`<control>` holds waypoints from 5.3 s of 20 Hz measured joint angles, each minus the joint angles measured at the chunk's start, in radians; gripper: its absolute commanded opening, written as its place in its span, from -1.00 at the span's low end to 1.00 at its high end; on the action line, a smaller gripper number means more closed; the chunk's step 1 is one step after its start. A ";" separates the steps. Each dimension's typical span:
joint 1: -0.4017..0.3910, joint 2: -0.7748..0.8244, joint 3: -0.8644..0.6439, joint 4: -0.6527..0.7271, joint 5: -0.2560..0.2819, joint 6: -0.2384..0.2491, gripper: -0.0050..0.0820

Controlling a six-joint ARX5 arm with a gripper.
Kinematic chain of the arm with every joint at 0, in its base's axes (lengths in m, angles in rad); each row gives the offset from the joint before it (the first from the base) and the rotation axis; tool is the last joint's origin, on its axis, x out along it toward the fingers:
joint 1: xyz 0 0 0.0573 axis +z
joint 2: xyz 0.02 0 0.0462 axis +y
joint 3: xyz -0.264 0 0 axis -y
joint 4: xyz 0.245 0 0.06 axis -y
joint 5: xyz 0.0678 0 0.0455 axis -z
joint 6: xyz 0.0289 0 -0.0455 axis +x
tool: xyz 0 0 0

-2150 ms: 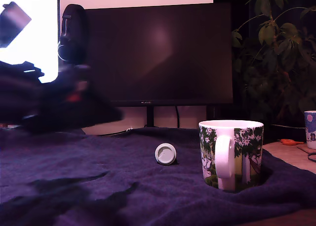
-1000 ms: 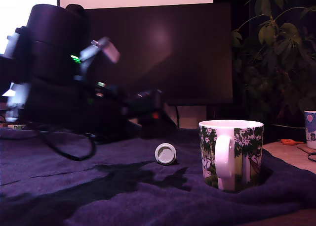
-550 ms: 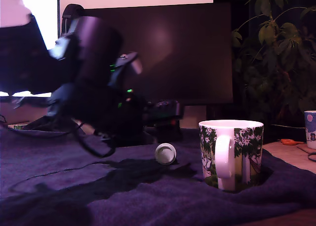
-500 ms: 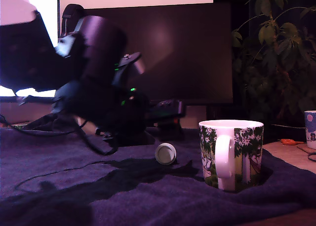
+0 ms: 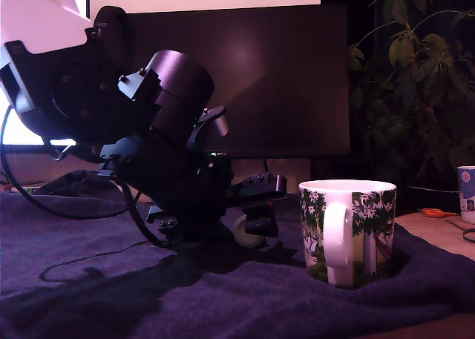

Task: Pick up the coffee capsules on the table and drop them inside the coffee cup

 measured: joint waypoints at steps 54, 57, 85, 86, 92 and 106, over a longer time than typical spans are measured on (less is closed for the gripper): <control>0.026 -0.069 0.013 -0.148 0.204 0.253 0.00; 0.027 -0.068 0.013 -0.141 0.204 0.251 -0.21; 0.056 -0.349 0.013 -0.433 0.396 0.376 -0.52; 0.056 -0.368 0.013 -0.445 0.416 0.376 -0.52; 0.047 -0.437 0.013 -0.450 0.580 0.389 -0.52; -0.062 -0.436 0.013 -0.373 0.569 0.393 -0.56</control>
